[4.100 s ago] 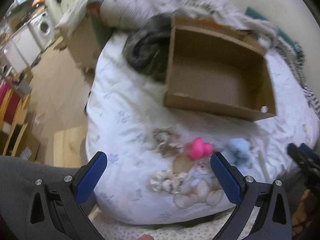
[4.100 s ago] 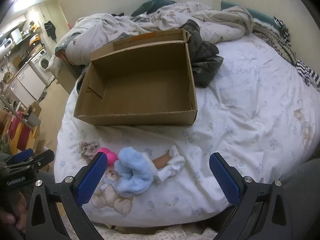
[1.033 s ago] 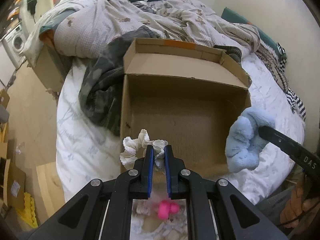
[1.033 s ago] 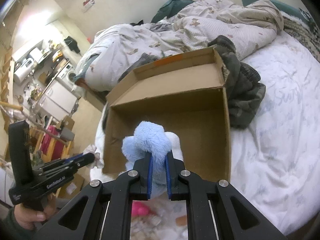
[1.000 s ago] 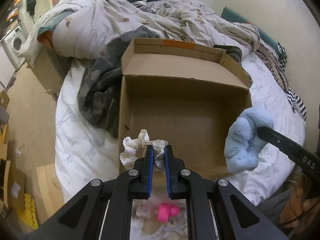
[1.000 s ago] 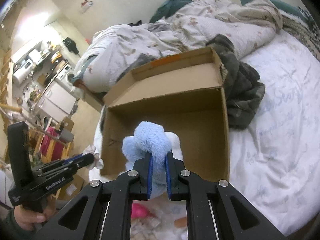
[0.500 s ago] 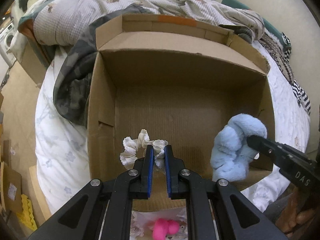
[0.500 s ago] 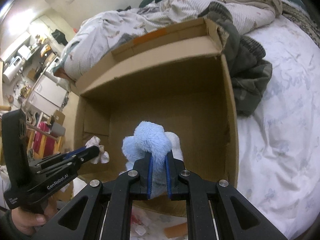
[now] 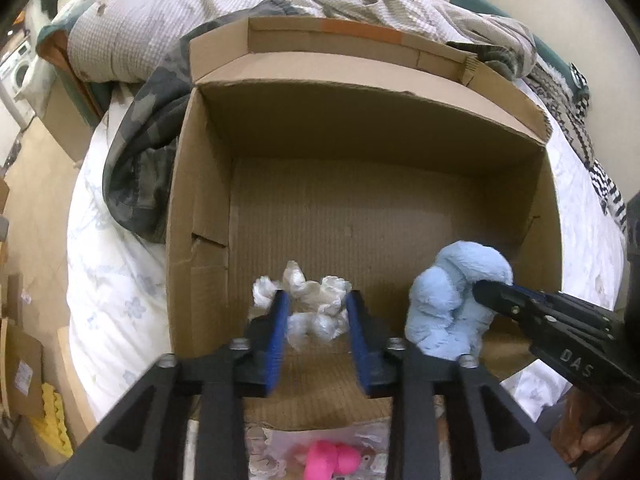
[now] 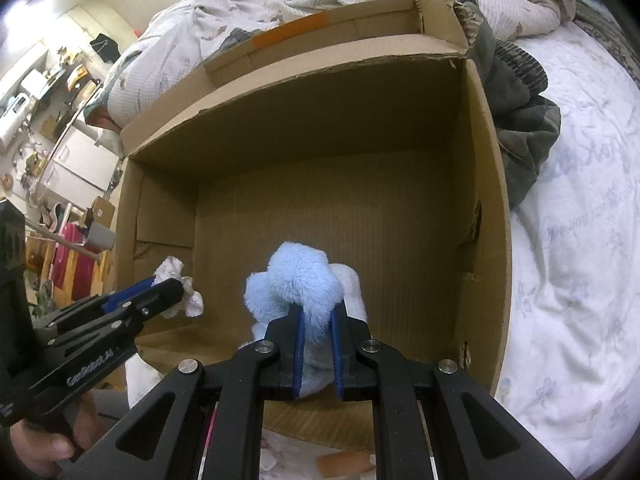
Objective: Organize soft objects
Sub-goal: 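Carry both items into the cardboard box and open both tools to release, then withdraw both tools from the box toward the remaining items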
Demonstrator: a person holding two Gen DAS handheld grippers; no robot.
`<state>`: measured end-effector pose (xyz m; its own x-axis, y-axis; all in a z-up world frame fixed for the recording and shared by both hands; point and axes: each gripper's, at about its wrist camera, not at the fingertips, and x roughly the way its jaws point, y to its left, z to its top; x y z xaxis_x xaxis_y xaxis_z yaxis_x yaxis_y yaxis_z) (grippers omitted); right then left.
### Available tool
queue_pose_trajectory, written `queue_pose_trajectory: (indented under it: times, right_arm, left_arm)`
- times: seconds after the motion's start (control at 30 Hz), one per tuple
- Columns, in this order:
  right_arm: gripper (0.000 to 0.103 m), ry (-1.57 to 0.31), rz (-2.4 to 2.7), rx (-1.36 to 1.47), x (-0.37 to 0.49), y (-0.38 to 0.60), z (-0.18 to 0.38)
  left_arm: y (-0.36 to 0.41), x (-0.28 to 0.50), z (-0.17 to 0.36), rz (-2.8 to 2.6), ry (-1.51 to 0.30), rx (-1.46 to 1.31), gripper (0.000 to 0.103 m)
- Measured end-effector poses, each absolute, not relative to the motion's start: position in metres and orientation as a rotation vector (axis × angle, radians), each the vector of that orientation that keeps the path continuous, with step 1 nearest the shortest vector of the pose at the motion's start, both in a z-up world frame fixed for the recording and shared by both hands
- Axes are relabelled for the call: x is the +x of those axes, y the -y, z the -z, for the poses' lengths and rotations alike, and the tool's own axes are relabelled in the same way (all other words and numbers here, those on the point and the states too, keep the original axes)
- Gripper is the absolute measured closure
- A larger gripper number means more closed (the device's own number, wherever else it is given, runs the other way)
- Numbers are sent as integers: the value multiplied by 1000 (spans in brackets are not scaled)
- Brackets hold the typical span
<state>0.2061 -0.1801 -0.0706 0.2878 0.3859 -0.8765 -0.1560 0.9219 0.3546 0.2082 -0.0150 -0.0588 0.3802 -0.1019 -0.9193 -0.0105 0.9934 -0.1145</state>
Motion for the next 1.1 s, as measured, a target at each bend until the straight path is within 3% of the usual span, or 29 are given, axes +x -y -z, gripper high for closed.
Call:
queue_pose_trajectory:
  times: [0.07, 0.13, 0.33, 0.4, 0.43, 0.53, 0.57, 1.1]
  right_arm:
    - [90, -1232, -365, 211, 207, 180, 71]
    - [90, -1236, -362, 204, 209, 177, 71]
    - [90, -1238, -361, 195, 209, 174, 72]
    - [85, -1234, -363, 181, 208, 172, 71]
    - [77, -1233, -360, 174, 208, 171, 71]
    - [30, -1224, -355, 191, 208, 172, 67]
    - [26, -1202, -347, 198, 207, 173, 64]
    - [26, -1146, -325, 231, 208, 182, 50]
  left_arm:
    - [19, 208, 57, 69, -1171, -95, 48]
    - [23, 206, 54, 67, -1157, -71, 38]
    - [24, 204, 53, 57, -1152, -57, 38]
    - [24, 203, 53, 53, -1151, -54, 38]
    - [24, 203, 52, 50, -1149, -51, 38]
    - [21, 203, 52, 39, -1146, -54, 37]
    - [20, 202, 52, 42, -1147, -61, 37]
    - [18, 199, 41, 21, -1111, -51, 37]
